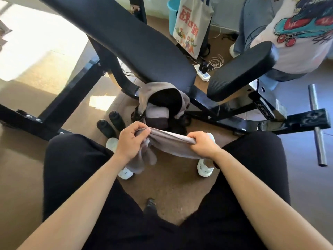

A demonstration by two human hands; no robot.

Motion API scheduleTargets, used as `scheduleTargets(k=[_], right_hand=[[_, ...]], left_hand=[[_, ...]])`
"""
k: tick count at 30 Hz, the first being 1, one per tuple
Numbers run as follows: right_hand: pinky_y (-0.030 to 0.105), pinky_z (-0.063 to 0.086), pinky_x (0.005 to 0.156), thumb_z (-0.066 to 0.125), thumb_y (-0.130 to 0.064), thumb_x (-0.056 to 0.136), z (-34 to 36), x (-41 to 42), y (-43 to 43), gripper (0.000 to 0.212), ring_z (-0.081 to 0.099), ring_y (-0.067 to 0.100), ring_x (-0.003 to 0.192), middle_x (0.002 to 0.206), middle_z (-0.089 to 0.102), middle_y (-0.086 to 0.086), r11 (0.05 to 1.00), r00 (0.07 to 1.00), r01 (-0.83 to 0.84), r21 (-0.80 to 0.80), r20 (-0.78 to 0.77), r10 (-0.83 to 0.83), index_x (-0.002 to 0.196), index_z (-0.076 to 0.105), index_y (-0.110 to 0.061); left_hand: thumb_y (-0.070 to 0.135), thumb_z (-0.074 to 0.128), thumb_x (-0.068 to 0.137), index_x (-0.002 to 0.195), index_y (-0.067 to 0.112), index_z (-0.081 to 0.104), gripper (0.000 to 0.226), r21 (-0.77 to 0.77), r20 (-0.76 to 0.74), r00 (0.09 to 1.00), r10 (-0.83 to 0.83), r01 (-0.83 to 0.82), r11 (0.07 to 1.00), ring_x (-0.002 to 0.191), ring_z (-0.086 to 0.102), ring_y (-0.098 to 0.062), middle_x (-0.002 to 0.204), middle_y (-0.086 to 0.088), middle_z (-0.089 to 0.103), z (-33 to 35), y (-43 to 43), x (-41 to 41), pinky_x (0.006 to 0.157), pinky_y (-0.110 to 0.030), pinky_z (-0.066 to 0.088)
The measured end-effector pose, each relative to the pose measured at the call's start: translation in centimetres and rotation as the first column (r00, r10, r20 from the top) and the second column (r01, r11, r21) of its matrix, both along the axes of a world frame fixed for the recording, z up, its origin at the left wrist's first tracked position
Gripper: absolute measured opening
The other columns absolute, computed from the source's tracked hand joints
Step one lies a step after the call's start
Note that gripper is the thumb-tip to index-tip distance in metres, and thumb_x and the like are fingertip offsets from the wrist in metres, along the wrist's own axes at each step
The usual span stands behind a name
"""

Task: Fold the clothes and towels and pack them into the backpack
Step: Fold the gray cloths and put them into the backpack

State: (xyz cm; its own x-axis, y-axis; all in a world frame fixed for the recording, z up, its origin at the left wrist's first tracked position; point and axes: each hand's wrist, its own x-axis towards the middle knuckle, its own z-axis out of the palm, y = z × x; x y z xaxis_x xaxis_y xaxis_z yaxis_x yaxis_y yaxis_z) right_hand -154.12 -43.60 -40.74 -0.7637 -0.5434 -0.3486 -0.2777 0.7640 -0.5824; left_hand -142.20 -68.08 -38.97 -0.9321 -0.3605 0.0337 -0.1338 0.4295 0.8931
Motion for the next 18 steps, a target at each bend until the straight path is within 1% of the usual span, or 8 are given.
scheduleTargets(k=[2, 4, 6, 8, 11, 13, 15, 18], right_hand=[[0.034, 0.04, 0.064, 0.051, 0.0, 0.084, -0.6, -0.6, 0.7, 0.019, 0.056, 0.024, 0.083, 0.086, 0.06, 0.005, 0.993, 0.992, 0.097, 0.069, -0.082, -0.091, 0.085, 0.067, -0.011], [0.035, 0.043, 0.069, 0.048, 0.001, 0.084, -0.7, -1.1, 1.3, 0.025, 0.055, 0.024, 0.085, 0.087, 0.057, 0.004, 0.981, 0.977, 0.182, 0.066, -0.127, -0.173, 0.081, 0.068, -0.013], [0.035, 0.046, 0.068, 0.047, 0.006, 0.082, -0.3, -1.1, 1.8, 0.03, 0.057, 0.024, 0.081, 0.08, 0.059, 0.002, 0.971, 0.963, 0.237, 0.0, -0.132, -0.235, 0.073, 0.067, -0.014], [0.034, 0.048, 0.064, 0.047, 0.011, 0.078, 0.0, -0.7, 2.1, 0.035, 0.059, 0.022, 0.075, 0.071, 0.063, 0.002, 0.961, 0.951, 0.258, -0.1, -0.149, -0.271, 0.069, 0.067, -0.017], [0.028, 0.046, 0.063, 0.047, 0.012, 0.079, 1.0, -0.2, 2.3, 0.038, 0.059, 0.015, 0.074, 0.071, 0.063, -0.002, 0.92, 0.909, 0.285, -0.269, -0.23, -0.349, 0.069, 0.065, -0.021], [0.023, 0.046, 0.065, 0.05, 0.01, 0.079, 1.6, -0.5, 2.5, 0.033, 0.059, 0.01, 0.075, 0.073, 0.064, -0.003, 0.866, 0.863, 0.322, -0.383, -0.258, -0.434, 0.073, 0.066, -0.018], [0.016, 0.046, 0.066, 0.052, 0.006, 0.08, 2.3, -0.9, 2.7, 0.027, 0.058, 0.005, 0.073, 0.075, 0.065, -0.005, 0.789, 0.813, 0.403, -0.464, -0.215, -0.542, 0.077, 0.068, -0.015], [0.016, 0.048, 0.067, 0.058, -0.001, 0.083, 3.0, -1.3, 2.9, 0.02, 0.059, 0.005, 0.072, 0.081, 0.069, -0.004, 0.676, 0.757, 0.503, -0.538, -0.102, -0.645, 0.083, 0.07, -0.018]], left_hand=[[0.018, 0.063, 0.101, 0.097, 0.016, 0.068, 0.007, -0.034, 0.002, 0.999, 0.047, -0.047, 0.998, 0.089, 0.063, -0.013, 0.09, 0.002, 0.067, -0.5, -0.3, 0.1, 0.08, -0.017, 0.047], [0.018, 0.063, 0.1, 0.096, 0.016, 0.067, 0.007, -0.056, 0.0, 0.995, 0.102, -0.102, 0.993, 0.091, 0.062, -0.015, 0.092, 0.0, 0.066, -0.9, -0.9, 0.1, 0.08, -0.016, 0.044], [0.019, 0.063, 0.1, 0.096, 0.015, 0.067, 0.007, -0.058, 0.024, 0.988, 0.154, -0.153, 0.987, 0.092, 0.061, -0.017, 0.096, -0.003, 0.065, -1.4, -1.6, 0.3, 0.077, -0.015, 0.042], [0.021, 0.063, 0.101, 0.097, 0.016, 0.067, 0.007, -0.078, 0.047, 0.985, 0.167, -0.163, 0.983, 0.088, 0.061, -0.015, 0.092, 0.0, 0.065, -1.9, -2.1, 0.6, 0.074, -0.016, 0.041], [0.026, 0.064, 0.1, 0.095, 0.02, 0.067, 0.008, -0.176, 0.067, 0.989, 0.135, -0.121, 0.977, 0.077, 0.06, -0.007, 0.08, 0.01, 0.063, -2.2, -2.4, 0.8, 0.066, -0.016, 0.039], [0.028, 0.065, 0.099, 0.093, 0.021, 0.068, 0.009, -0.25, 0.11, 0.988, 0.108, -0.078, 0.965, 0.077, 0.058, -0.005, 0.08, 0.01, 0.064, -2.4, -2.5, 0.8, 0.063, -0.017, 0.036], [0.027, 0.066, 0.098, 0.095, 0.023, 0.071, 0.007, -0.353, 0.192, 0.979, 0.068, 0.004, 0.936, 0.081, 0.058, -0.008, 0.086, 0.007, 0.066, -2.7, -2.6, 0.7, 0.063, -0.018, 0.034], [0.021, 0.062, 0.1, 0.105, 0.023, 0.076, 0.015, -0.488, 0.343, 0.939, 0.037, 0.144, 0.861, 0.095, 0.057, -0.014, 0.1, 0.003, 0.064, -3.8, -2.7, 0.6, 0.071, -0.023, 0.035]])
